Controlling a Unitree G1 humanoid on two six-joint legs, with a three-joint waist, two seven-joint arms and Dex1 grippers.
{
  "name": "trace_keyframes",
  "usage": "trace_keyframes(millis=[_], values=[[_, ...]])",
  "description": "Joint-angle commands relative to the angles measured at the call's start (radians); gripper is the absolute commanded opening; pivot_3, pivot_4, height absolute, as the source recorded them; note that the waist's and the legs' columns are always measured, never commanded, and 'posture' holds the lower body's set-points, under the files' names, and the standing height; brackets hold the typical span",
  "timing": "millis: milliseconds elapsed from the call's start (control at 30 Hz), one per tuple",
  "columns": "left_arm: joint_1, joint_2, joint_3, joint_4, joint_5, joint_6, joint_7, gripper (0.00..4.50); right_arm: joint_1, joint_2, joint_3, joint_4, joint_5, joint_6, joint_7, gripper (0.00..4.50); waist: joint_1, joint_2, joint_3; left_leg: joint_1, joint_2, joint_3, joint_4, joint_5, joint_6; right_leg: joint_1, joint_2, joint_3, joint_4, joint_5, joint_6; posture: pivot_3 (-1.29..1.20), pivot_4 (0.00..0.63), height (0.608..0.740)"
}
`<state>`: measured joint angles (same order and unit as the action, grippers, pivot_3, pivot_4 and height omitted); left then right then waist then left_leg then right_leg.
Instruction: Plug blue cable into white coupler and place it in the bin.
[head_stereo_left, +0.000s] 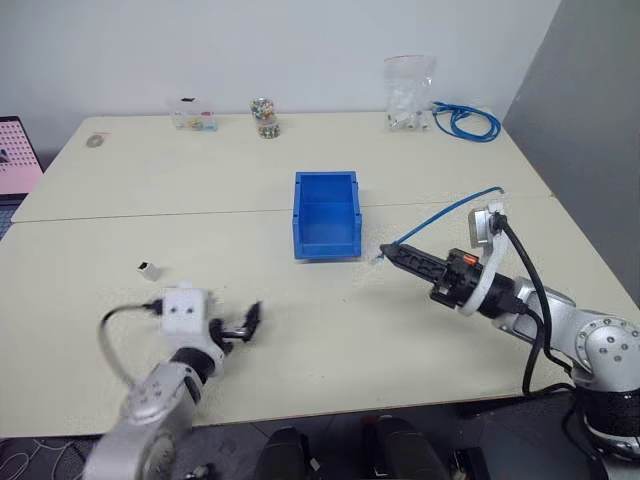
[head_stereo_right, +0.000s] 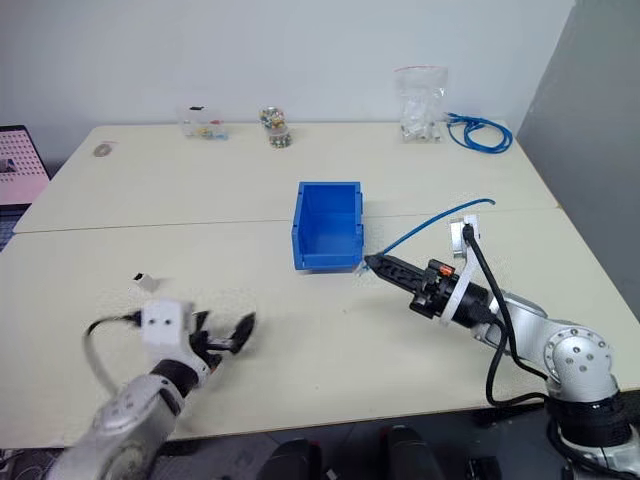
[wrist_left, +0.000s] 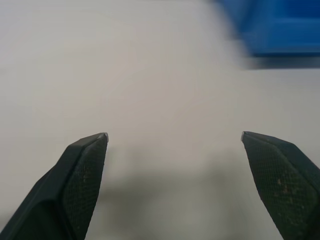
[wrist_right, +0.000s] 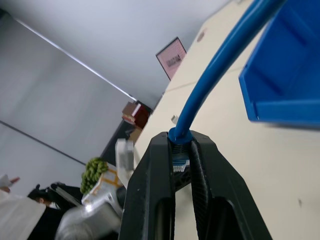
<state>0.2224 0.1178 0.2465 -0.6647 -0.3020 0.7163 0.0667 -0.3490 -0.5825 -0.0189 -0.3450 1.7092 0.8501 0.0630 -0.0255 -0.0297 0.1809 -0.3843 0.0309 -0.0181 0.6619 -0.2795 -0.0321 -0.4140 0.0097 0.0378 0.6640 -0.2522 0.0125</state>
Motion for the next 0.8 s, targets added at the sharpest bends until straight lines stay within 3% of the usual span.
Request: trace_keyframes(millis=[33, 133, 333, 567, 800], values=[[-0.067, -0.144, 0.03, 0.029, 0.092, -0.08, 0.212, 4.48, -0.044, 0.026, 0.012, 0.031, -0.027, 0.023, 0.022, 0.15, 0.011, 0.0, 0.0, -0.001, -0.001, 0.0, 0.001, 0.0, 0.0, 0.0, 0.0, 0.0, 0.0, 0.001, 0.001, 0.0, 0.15, 0.74], [-0.15, -0.222, 0.062, 0.1, 0.116, -0.133, 0.295, 4.48, -0.068, 0.03, 0.022, 0.056, -0.046, 0.057, 0.035, 0.15, 0.019, -0.001, 0.0, -0.002, -0.003, 0.001, 0.003, 0.001, 0.001, 0.002, 0.003, 0.002, -0.002, 0.002, 0.003, 0.0, 0.15, 0.74], [-0.335, -0.241, 0.164, 0.323, 0.111, -0.262, 0.427, 4.48, -0.123, 0.061, 0.016, 0.113, -0.098, 0.077, 0.021, 0.15, 0.019, -0.001, 0.0, -0.002, -0.003, 0.004, 0.002, 0.0, 0.001, 0.002, 0.004, 0.003, -0.003, 0.002, 0.003, 0.0, 0.15, 0.74], [-0.515, -0.141, 0.154, 0.622, 0.187, -0.335, 0.456, 4.48, -0.13, 0.067, -0.002, 0.104, -0.128, 0.095, 0.003, 0.15, 0.025, -0.001, -0.001, -0.006, -0.003, 0.004, 0.002, 0.0, 0.001, 0.0, 0.004, 0.002, -0.004, 0.002, 0.003, 0.0, 0.15, 0.74], [-0.646, -0.147, 0.158, 0.785, 0.192, -0.419, 0.473, 4.48, -0.104, 0.064, -0.027, 0.073, -0.115, 0.106, -0.026, 0.15, 0.027, -0.001, -0.001, -0.008, -0.003, 0.003, 0.003, 0.0, 0.001, 0.0, 0.003, -0.001, -0.003, 0.002, 0.003, 0.0, 0.15, 0.74]])
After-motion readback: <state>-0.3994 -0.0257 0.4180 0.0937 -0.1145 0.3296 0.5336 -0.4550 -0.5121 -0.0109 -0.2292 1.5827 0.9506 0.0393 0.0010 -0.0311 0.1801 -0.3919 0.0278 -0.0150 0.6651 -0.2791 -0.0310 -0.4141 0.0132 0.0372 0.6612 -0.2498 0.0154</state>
